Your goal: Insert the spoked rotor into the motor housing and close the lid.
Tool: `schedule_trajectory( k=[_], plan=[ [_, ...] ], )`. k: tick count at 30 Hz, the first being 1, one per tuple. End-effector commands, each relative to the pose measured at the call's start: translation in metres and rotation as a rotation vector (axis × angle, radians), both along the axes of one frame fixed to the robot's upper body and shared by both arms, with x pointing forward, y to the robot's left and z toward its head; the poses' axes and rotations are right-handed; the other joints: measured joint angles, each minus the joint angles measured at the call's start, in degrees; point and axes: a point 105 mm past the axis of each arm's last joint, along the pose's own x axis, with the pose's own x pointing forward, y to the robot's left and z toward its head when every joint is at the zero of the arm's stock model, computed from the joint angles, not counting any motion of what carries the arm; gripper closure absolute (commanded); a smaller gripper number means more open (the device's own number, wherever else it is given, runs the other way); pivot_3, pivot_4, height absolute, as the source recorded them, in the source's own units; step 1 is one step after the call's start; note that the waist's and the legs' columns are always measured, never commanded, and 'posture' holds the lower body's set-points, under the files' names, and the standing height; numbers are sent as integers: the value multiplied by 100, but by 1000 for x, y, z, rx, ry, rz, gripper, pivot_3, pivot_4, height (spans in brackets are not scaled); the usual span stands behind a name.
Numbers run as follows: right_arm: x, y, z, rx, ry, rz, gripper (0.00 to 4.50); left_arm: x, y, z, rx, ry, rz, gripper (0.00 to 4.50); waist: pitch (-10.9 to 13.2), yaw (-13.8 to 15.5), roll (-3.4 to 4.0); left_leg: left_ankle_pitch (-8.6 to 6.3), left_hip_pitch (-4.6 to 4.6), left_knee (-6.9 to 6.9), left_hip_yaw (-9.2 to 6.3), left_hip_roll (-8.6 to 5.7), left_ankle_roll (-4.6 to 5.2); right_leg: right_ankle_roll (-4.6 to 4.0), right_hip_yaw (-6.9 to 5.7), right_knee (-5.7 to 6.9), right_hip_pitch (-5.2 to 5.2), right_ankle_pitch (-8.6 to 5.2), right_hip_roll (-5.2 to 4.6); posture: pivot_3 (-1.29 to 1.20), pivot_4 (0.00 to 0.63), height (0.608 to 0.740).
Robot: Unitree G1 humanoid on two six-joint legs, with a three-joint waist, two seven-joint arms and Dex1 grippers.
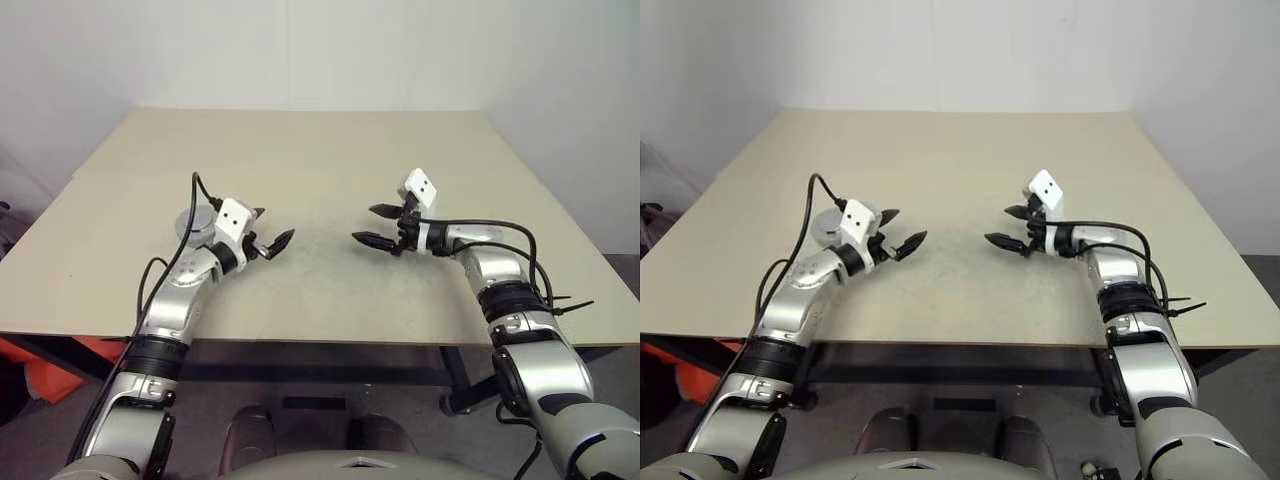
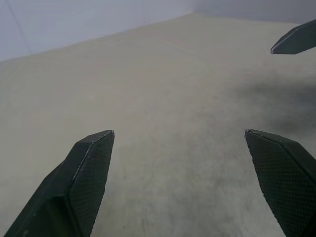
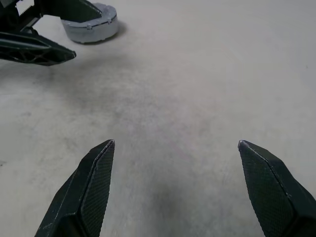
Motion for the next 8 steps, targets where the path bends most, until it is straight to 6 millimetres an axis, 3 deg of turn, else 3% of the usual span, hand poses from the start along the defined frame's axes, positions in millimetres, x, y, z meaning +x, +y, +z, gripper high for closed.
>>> schedule_trajectory(
  k=[1, 8],
  plan=[
    [4, 2, 22, 13, -78, -1, 0, 3, -4, 15, 2, -65, -18, 42, 0, 0, 0, -1, 0, 0, 0, 0, 1, 0, 0, -1, 0, 0, 0, 0, 0, 740],
    [6, 1, 20, 24, -79, -42, 0, 2, -6, 11, 3, -68, -15, 42, 0, 0, 0, -1, 1, 0, 0, 0, 2, 0, 0, 0, 0, 0, 0, 0, 0, 740]
  ],
)
